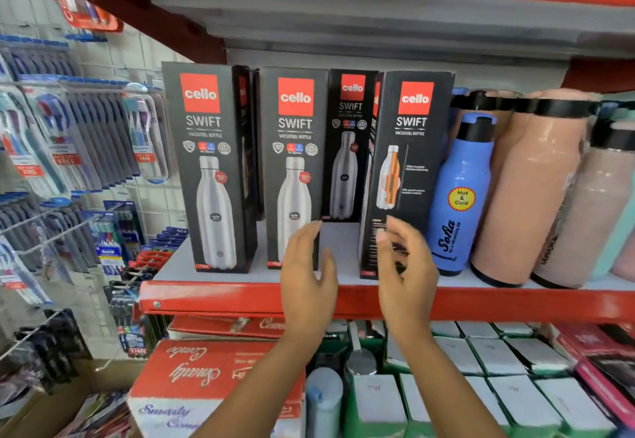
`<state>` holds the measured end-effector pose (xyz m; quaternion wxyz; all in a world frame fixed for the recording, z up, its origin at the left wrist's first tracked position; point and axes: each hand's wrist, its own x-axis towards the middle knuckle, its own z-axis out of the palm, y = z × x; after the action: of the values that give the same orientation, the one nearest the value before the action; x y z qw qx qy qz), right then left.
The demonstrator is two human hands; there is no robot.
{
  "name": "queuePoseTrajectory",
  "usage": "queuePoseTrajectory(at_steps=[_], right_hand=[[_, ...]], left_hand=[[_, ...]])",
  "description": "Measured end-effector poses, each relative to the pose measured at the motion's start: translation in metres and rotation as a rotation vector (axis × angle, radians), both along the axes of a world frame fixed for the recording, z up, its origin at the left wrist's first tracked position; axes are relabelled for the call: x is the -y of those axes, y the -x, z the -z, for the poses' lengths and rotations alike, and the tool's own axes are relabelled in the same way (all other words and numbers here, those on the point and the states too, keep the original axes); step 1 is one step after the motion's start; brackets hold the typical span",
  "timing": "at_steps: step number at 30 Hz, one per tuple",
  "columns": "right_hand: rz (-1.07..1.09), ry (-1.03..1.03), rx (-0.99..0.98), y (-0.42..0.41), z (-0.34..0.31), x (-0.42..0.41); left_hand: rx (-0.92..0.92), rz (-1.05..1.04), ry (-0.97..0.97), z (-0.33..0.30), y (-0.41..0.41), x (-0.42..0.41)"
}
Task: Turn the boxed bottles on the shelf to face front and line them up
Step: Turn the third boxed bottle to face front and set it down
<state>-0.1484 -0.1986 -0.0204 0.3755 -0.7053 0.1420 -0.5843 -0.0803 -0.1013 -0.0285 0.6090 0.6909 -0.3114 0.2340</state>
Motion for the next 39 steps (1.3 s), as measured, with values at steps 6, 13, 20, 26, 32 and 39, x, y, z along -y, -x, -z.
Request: queuePoseTrajectory(at_steps=[6, 13, 20, 26, 32, 39], right_hand=[[0.106, -0.043, -0.039, 0.013, 0.0, 0.043], [-0.163, -0.163, -0.269, 0.004, 0.004, 0.062], [-0.283, -0.138, -0.18, 0.014, -0.011, 0.059], [-0.391, -0.191, -0.053, 0.032, -0.03, 0.048], [-0.486, -0.248, -0.027, 0.051, -0.044, 0.043], [-0.513, -0.291, -0.169, 0.052, -0.04, 0.047]], left_hand=[[-0.17, 0.231, -0.046, -0.003, 0.012, 0.04], [-0.231, 0.354, -0.033, -0.01, 0.018, 0.056], [-0.166, 0.333, 0.063, -0.021, 0.019, 0.047], [-0.142, 0.343, 0.156, -0.039, 0.018, 0.035], [-0.239, 0.453, 0.103, -0.052, 0.012, 0.021], [-0.293, 0.535, 0.06, -0.054, 0.02, 0.019]])
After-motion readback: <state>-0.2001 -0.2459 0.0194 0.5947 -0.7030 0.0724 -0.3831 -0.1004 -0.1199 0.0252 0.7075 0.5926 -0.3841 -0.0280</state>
